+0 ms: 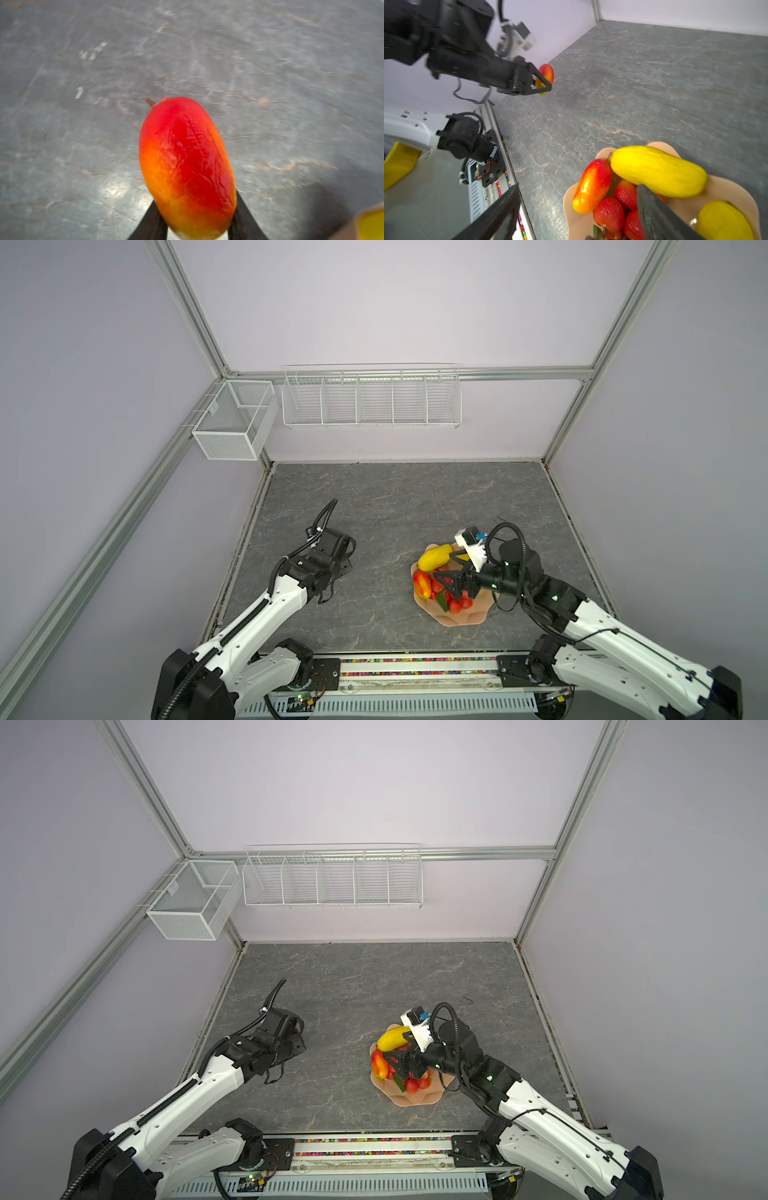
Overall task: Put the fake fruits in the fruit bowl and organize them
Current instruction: 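Carry the second mango over and lower it into the bowl beside the strawberries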
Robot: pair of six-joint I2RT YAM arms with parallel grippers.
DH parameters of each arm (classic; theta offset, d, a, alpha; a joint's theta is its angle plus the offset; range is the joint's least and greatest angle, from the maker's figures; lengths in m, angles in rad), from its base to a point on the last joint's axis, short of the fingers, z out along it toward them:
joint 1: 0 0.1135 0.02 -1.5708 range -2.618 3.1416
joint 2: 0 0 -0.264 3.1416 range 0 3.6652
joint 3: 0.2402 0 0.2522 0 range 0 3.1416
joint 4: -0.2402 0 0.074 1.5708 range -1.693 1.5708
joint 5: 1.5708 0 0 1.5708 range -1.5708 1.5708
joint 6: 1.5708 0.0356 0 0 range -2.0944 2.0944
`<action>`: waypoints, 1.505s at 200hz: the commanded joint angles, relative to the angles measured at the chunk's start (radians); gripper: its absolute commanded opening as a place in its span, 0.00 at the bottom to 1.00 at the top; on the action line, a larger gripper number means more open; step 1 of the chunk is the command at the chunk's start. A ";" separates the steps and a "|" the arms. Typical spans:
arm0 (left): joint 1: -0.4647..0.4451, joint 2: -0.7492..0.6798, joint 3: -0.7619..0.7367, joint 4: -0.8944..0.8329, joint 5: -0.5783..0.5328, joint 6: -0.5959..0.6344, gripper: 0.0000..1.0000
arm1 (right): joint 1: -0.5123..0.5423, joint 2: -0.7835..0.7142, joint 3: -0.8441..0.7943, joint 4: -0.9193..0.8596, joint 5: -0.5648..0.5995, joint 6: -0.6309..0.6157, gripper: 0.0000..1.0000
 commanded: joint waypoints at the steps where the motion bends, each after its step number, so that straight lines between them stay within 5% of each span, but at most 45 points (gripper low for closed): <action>1: -0.082 0.015 0.092 0.113 0.130 0.202 0.28 | -0.018 -0.078 -0.039 -0.159 0.188 0.174 0.89; 46: -0.401 0.190 0.347 0.167 0.322 0.491 0.29 | -0.020 -0.354 -0.072 -0.358 0.315 0.403 0.89; 65: -0.466 0.273 0.404 0.199 0.404 0.532 0.29 | -0.021 -0.469 -0.058 -0.452 0.342 0.466 0.89; 95: -0.524 0.371 0.451 0.238 0.477 0.569 0.29 | -0.020 -0.577 -0.029 -0.512 0.287 0.489 0.88; 157: -0.625 0.524 0.529 0.212 0.551 0.603 0.29 | -0.018 -0.539 -0.016 -0.578 0.001 0.478 0.88; 213: -0.692 0.635 0.558 0.161 0.589 0.619 0.29 | -0.018 -0.728 -0.009 -0.721 0.067 0.484 0.88; 301: -0.717 0.786 0.618 0.023 0.527 0.657 0.31 | -0.018 -0.785 0.003 -0.806 0.077 0.463 0.88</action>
